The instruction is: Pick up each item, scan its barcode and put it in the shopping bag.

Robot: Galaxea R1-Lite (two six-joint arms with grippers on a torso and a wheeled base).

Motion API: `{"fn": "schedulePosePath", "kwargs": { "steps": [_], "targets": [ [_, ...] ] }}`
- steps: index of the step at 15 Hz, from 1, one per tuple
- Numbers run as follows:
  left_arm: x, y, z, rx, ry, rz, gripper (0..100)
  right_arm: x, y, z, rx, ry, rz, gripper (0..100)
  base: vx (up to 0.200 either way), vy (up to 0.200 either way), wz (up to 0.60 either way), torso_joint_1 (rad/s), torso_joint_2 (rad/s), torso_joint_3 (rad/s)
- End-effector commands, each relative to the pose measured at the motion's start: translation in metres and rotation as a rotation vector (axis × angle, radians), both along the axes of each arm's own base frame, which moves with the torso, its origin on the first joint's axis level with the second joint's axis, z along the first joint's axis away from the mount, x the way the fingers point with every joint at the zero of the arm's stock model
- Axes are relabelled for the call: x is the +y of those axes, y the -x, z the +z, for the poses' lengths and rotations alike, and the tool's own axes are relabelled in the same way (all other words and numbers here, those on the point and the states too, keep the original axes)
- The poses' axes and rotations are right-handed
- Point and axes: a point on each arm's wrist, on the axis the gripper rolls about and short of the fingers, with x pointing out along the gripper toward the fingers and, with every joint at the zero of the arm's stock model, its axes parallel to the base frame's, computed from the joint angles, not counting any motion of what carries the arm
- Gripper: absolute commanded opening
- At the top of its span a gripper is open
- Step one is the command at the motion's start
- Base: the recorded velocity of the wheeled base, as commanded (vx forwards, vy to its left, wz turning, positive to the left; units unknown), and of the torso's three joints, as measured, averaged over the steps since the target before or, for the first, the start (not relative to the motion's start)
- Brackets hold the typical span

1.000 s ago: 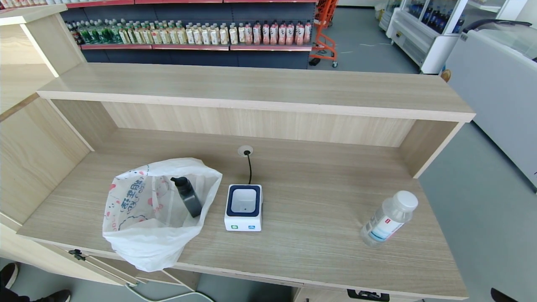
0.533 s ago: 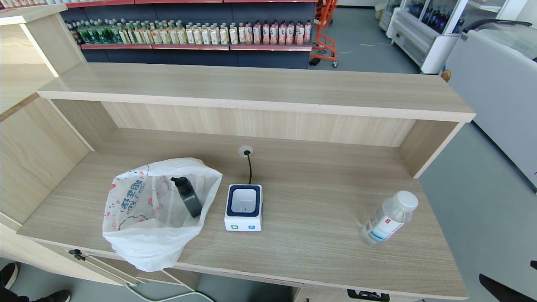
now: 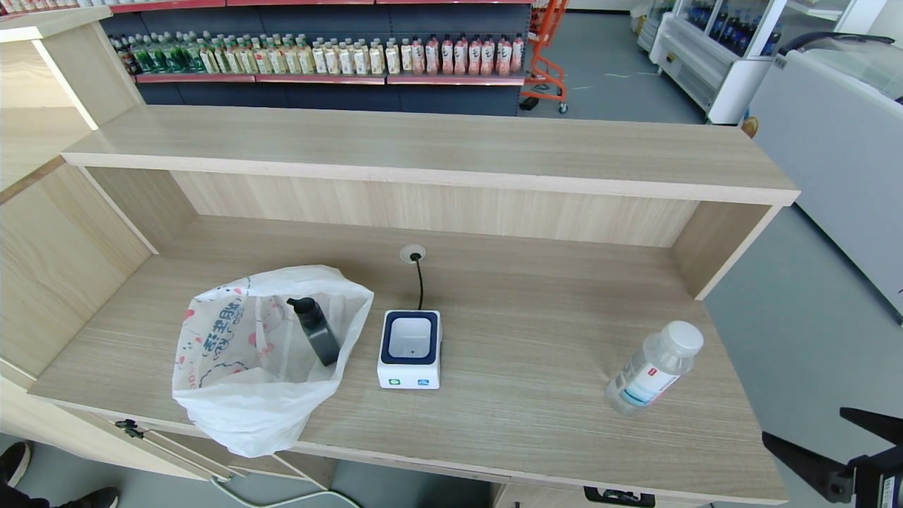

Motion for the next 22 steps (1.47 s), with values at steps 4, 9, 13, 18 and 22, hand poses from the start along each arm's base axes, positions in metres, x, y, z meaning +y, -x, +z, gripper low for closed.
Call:
{"fn": "schedulePosePath", "kwargs": {
  "steps": [4, 9, 13, 18, 22],
  "targets": [
    [0.0, 0.0, 0.0, -0.001, 0.001, 0.0, 100, 0.003, -0.017, -0.009, 0.056, 0.001, 0.027, 100, 0.0, 0.0, 0.0, 0.0, 0.0, 0.0],
    [0.0, 0.0, 0.0, -0.001, 0.001, -0.001, 100, 0.007, -0.03, -0.012, 0.051, 0.021, 0.062, 100, 0.0, 0.0, 0.0, 0.0, 0.0, 0.0],
    [0.0, 0.0, 0.0, -0.001, 0.001, 0.0, 100, 0.01, -0.036, -0.013, 0.035, 0.044, 0.09, 100, 0.0, 0.0, 0.0, 0.0, 0.0, 0.0],
    [0.0, 0.0, 0.0, -0.001, 0.001, 0.0, 100, 0.013, -0.046, -0.014, 0.015, 0.059, 0.118, 100, 0.0, 0.0, 0.0, 0.0, 0.0, 0.0],
    [0.0, 0.0, 0.0, -0.001, 0.001, 0.0, 100, 0.015, -0.055, -0.018, 0.016, 0.076, 0.13, 100, 0.0, 0.0, 0.0, 0.0, 0.0, 0.0]
  ]
}}
